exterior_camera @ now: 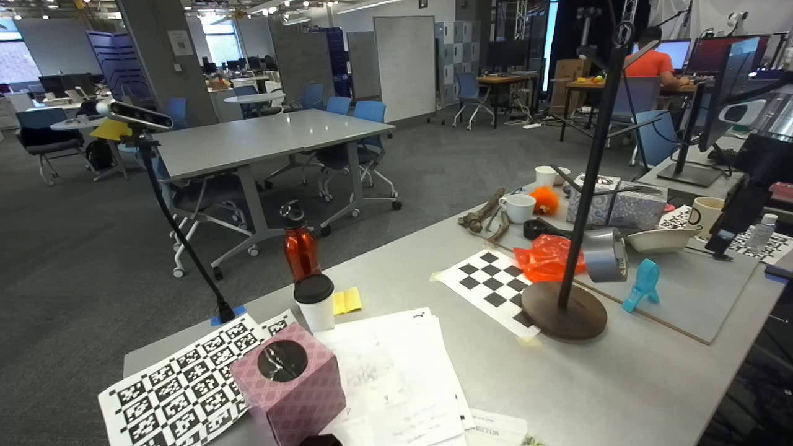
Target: Pick up the grey tape from the black support and put it on the table.
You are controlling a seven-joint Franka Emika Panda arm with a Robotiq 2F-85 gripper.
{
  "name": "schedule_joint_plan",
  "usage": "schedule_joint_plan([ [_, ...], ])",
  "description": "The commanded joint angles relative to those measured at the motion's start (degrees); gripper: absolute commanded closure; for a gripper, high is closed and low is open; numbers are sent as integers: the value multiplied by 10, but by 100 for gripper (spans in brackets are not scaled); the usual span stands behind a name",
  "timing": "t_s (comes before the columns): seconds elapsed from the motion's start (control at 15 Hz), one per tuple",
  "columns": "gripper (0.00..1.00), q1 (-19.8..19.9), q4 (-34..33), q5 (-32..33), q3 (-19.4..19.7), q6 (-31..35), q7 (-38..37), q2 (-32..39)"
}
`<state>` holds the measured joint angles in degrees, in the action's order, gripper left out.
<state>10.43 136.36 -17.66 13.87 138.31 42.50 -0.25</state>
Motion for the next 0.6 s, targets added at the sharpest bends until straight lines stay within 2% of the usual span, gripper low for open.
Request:
schedule_joint_plan([
  [0.0, 0, 8, -36, -46, -5, -22, 82, 26],
  [0.27, 0, 14, -61, -71, -9, -10, 117, 51],
  [0.53, 0, 17, -68, -94, -18, 48, 101, 77],
])
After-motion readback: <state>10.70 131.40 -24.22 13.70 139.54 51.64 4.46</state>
